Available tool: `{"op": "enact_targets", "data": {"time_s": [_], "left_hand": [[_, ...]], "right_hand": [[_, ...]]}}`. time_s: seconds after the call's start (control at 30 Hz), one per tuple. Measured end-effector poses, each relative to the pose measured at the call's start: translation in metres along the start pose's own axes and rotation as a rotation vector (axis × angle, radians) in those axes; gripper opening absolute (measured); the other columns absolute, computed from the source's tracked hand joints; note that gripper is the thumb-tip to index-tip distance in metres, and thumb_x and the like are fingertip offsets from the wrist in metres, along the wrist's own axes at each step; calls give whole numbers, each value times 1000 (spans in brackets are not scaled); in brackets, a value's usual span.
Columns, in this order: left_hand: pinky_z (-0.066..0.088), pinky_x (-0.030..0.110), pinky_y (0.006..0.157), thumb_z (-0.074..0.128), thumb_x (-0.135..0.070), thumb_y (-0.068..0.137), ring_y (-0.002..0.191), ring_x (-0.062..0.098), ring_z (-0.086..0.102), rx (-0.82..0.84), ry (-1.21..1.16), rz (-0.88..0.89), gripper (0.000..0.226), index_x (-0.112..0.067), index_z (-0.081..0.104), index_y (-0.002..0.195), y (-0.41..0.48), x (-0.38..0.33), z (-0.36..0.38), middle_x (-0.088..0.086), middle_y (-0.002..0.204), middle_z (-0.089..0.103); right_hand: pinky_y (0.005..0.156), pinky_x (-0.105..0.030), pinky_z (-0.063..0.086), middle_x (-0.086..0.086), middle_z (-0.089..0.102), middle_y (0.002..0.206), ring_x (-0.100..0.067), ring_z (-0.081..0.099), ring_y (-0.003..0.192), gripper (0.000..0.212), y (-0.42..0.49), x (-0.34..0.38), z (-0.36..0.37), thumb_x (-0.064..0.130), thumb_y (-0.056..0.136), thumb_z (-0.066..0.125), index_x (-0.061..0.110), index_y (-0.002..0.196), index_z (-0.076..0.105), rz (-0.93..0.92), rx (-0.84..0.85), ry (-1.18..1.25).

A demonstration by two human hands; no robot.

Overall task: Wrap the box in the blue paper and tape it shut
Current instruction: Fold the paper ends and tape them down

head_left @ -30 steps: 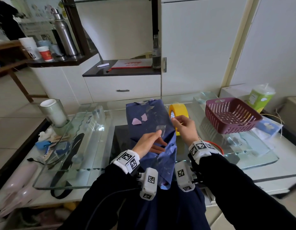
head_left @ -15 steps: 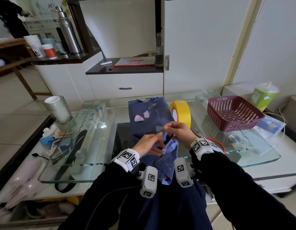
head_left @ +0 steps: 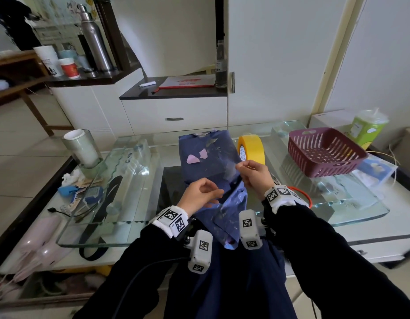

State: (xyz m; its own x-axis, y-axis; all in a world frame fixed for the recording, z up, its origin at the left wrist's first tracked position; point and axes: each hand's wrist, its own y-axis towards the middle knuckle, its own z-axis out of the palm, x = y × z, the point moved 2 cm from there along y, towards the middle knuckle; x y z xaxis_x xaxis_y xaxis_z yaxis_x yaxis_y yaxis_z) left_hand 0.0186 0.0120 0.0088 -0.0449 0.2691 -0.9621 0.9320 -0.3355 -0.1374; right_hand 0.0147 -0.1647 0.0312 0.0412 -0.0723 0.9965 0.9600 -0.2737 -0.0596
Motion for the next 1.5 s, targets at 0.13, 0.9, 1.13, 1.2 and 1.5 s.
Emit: {"op": "enact_targets", "data": {"time_s": [0.13, 0.9, 1.13, 1.2, 1.5], "left_hand": [[50, 24, 77, 68, 3, 78, 86, 16, 63, 19, 203, 69, 24, -19, 58, 81, 8, 11, -10, 4, 90, 68], [49, 25, 90, 70, -10, 80, 91, 21, 66, -59, 452, 138, 14, -9, 71, 94, 30, 18, -26, 10, 97, 72], [38, 17, 87, 66, -6, 84, 102, 27, 60, -337, 534, 225, 18, 6, 69, 97, 46, 7, -33, 18, 108, 64], [41, 29, 95, 67, -7, 83, 105, 31, 59, -349, 590, 241, 17, 6, 70, 93, 51, 10, -31, 18, 110, 64], [46, 38, 80, 54, -20, 92, 95, 34, 60, -327, 673, 81, 16, -6, 59, 97, 40, 31, -31, 16, 99, 67]], "right_hand": [[36, -14, 27, 3, 40, 41, -2, 33, 30, 26, 12, -1, 6, 8, 93, 56, 11, 67, 54, 42, 33, -3], [45, -22, 27, 0, 49, 43, -14, 37, 40, 32, 37, -14, 2, 19, 96, 50, 9, 68, 61, 172, 4, 8], [41, -20, 27, 0, 50, 42, -10, 37, 34, 34, 44, -18, 0, 20, 97, 48, 7, 67, 58, 160, -36, 54], [40, -19, 30, -7, 50, 53, -9, 37, 36, 34, 43, -24, 0, 18, 97, 48, 7, 66, 57, 159, -49, 55], [42, -18, 39, -12, 55, 62, -14, 51, 44, 35, 25, -31, 25, 16, 98, 44, 6, 67, 55, 132, 14, 59]]}}
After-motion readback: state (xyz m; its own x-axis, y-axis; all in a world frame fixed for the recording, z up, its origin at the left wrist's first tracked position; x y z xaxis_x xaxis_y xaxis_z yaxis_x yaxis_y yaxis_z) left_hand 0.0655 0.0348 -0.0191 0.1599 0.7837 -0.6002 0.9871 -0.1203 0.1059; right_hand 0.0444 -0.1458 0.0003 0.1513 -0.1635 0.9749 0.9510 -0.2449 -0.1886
